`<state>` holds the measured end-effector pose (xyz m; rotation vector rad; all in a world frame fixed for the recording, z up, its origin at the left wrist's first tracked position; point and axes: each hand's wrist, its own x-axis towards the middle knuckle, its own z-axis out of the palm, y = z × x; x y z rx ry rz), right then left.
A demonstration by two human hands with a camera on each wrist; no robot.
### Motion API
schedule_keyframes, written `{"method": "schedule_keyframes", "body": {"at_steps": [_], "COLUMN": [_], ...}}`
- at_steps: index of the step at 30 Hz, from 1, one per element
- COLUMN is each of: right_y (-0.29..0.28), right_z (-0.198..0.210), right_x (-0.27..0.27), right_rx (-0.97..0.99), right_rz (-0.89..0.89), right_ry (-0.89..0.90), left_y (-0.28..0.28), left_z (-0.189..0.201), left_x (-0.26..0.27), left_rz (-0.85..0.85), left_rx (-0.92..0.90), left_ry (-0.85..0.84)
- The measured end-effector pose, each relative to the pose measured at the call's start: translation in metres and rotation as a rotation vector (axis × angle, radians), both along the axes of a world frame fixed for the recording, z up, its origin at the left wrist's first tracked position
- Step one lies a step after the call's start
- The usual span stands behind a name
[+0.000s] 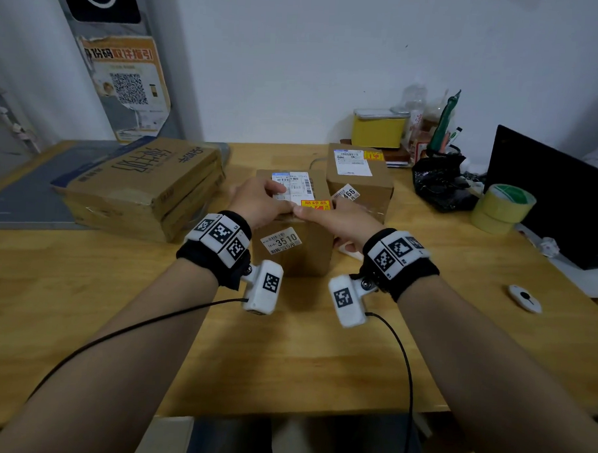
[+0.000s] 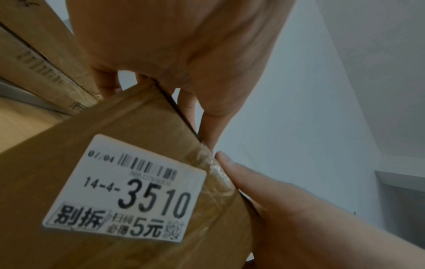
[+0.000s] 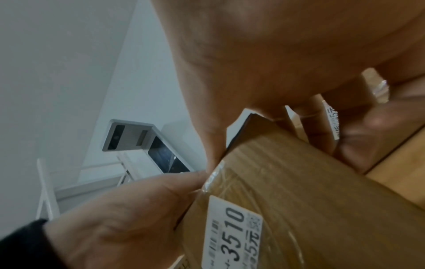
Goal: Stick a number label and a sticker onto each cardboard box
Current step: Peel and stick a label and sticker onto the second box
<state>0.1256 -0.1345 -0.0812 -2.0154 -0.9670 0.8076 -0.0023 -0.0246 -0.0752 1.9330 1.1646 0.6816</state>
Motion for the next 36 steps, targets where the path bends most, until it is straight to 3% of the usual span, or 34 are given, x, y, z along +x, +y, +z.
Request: {"method": "schedule_keyframes", "body": {"at_steps": [12,25,36], "right_y": [-0.001,0.007,0.012], "right_z": [-0.001,0.001,0.005], "right_x": [0.008,0.000,0.011], "right_rx": [0.067,-0.035,-0.027], "right_rz": [-0.081,-0.052,-0.092], "right_ry": [0.055,-0.015,0.052], "left_y": [0.008,0.012,0.013], "left_z": [-0.007,-0.012,-0.011], "left_x": [0.003,0.004,-0.004], "left_rz": [-0.001,-0.025,-0.059], "left_rx": [-0.013,-0.061,-0.091], "left_ry": [0.014,-0.080,-0.118]}}
